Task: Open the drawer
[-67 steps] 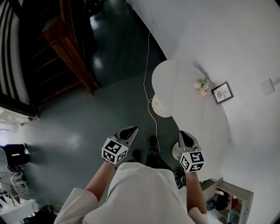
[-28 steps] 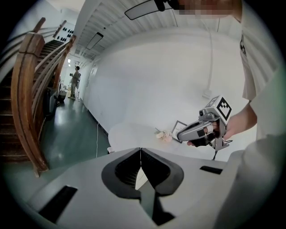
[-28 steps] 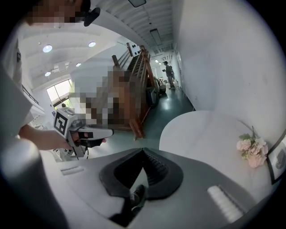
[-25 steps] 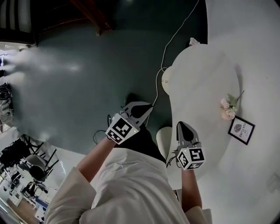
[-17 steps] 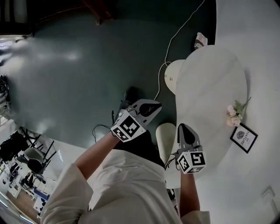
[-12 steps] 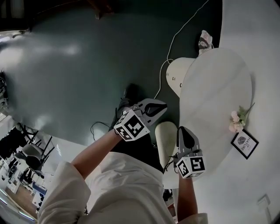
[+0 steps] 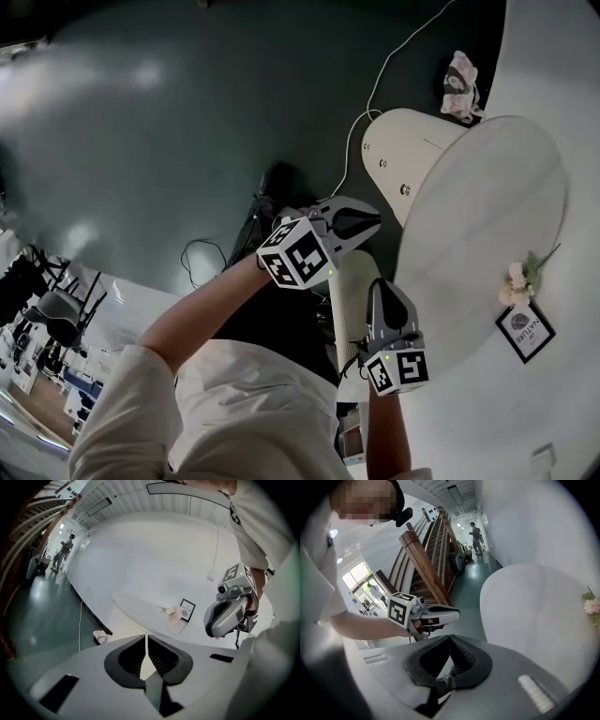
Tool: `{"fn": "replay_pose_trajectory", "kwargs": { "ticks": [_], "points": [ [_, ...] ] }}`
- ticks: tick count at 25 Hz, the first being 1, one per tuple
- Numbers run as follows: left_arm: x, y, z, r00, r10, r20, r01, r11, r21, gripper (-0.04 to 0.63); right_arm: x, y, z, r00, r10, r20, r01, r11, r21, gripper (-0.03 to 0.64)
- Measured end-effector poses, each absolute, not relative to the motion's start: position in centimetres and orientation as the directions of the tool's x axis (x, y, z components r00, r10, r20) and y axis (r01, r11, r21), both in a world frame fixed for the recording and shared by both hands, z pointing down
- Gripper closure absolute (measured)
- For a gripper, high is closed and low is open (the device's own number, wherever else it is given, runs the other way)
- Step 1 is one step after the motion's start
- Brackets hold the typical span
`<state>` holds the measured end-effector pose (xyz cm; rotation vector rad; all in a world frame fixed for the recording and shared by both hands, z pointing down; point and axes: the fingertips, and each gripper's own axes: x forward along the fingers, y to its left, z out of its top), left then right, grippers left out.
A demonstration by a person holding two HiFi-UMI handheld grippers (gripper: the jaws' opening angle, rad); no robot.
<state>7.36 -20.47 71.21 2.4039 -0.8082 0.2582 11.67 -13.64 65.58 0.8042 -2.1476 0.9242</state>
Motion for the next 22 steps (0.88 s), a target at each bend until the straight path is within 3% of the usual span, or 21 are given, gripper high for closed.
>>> {"fn": "replay_pose_trajectory", "kwargs": {
  "ticks": [6, 22],
  "points": [
    [9.2, -22.0, 75.7, 0.832, -0.444, 0.334, -0.555, -0.67, 0.492, 0.584, 10.4, -13.0, 68.8, -0.587, -0.247, 0.771, -0.748, 0.53, -0.399, 0.606],
    [14.5, -24.6, 85.1, 0.874, -0.38, 0.304, -0.486, -0.706, 0.515, 0.5, 10.1, -12.3, 75.3, -0.545, -0.226, 0.807, -0.803, 0.419, -0.424, 0.606]
  ]
}}
